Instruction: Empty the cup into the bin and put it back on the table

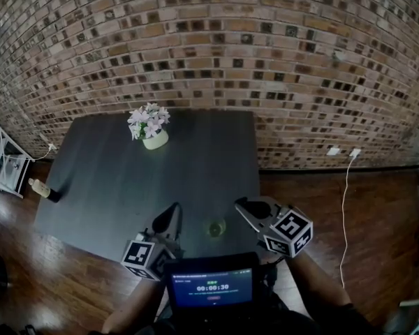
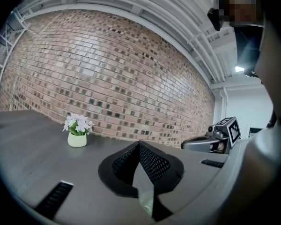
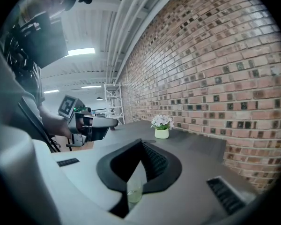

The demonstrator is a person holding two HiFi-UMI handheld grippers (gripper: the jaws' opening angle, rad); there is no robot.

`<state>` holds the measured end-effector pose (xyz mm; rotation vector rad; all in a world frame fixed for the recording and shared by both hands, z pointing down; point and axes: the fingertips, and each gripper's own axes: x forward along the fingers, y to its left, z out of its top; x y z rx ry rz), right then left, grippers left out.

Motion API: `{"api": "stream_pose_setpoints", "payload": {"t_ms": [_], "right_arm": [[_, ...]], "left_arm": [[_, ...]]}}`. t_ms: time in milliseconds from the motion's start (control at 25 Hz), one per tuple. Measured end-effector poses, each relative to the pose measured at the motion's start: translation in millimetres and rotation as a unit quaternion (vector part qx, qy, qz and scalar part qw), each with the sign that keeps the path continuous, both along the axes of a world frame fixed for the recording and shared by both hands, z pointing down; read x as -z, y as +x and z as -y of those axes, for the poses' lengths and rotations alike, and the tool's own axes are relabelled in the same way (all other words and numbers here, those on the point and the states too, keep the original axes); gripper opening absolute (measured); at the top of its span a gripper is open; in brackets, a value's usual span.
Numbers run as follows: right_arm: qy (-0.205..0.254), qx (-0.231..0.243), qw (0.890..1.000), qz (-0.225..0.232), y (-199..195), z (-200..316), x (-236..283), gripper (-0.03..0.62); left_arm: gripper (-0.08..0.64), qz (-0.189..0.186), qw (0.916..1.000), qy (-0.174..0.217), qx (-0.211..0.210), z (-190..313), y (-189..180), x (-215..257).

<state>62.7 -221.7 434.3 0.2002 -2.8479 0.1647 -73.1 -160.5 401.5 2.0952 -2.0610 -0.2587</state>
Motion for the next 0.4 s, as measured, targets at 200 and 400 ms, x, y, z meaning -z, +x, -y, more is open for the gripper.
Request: {"api": "stream_pose_setpoints", "payload": {"t_ms": [200, 400], "right_arm": [[-0.002, -0.001, 1.000, 0.001, -2.8, 0.2, 3.0, -0.002], [0.004, 0.002, 1.000, 0.004, -5.6, 0.2, 5.1, -0.001]], "left_arm": [[-0.008, -0.002, 1.0000, 0.001, -0.008, 0.0, 5.1, 4.3], [-0.008, -0.003, 0.9999, 0.012, -0.009, -1.6, 6.1, 3.6]]}}
